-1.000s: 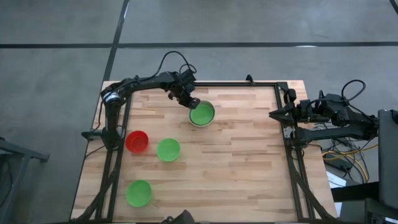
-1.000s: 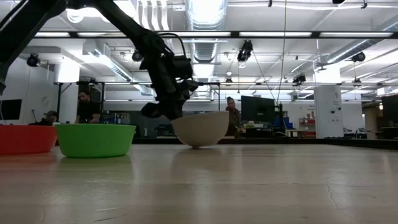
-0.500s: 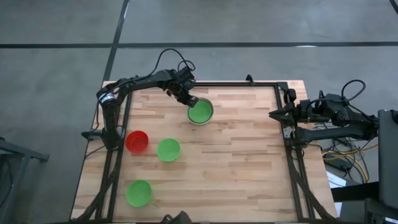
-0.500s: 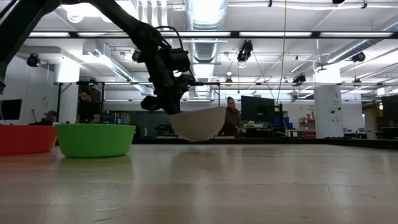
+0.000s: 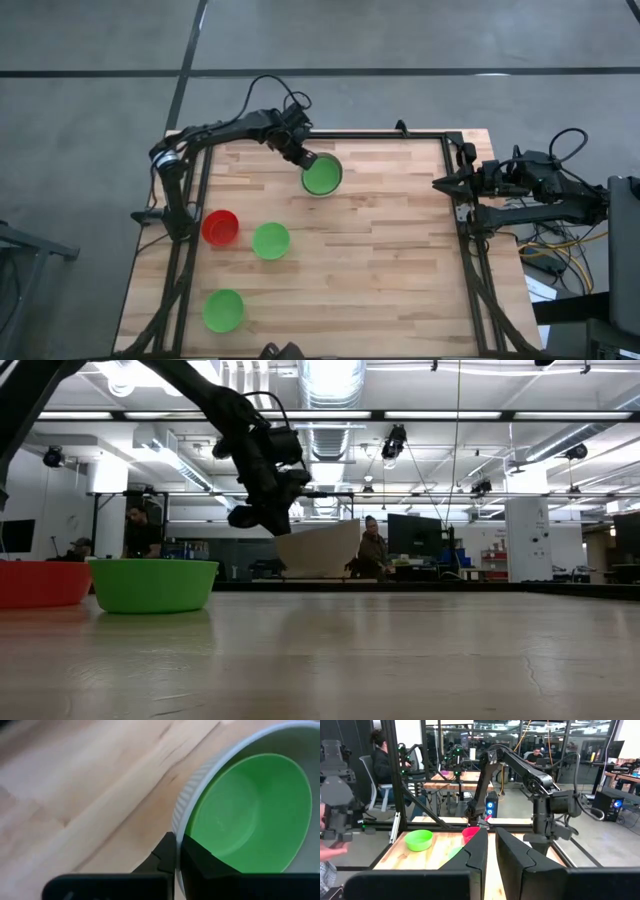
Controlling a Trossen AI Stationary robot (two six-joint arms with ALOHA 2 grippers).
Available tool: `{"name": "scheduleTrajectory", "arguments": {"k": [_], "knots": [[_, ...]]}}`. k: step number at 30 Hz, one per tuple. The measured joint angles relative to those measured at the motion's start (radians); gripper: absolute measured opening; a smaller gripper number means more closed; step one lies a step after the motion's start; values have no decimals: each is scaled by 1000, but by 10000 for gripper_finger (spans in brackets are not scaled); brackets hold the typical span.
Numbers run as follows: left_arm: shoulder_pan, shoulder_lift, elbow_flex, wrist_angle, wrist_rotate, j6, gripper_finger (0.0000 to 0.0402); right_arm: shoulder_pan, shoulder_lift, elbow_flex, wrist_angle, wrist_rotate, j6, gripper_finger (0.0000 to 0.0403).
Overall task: Nest bowls inside each other
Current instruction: Move the stacked bowls to the left
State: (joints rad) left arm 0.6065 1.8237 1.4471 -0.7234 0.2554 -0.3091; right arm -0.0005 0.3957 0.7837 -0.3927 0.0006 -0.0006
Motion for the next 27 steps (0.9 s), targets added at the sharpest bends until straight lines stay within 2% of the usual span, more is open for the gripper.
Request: {"name": "scheduleTrajectory", "arguments": {"k": [6, 16, 27], "knots": [[-12, -37, -56, 127, 8, 1, 10, 0, 0, 0, 0, 0, 0, 34], [-3, -129, -184, 153, -20, -55, 11, 0, 0, 0, 0, 0, 0, 34], [43, -298, -354, 210, -78, -147, 11, 0, 0, 0, 0, 0, 0, 34]]}}
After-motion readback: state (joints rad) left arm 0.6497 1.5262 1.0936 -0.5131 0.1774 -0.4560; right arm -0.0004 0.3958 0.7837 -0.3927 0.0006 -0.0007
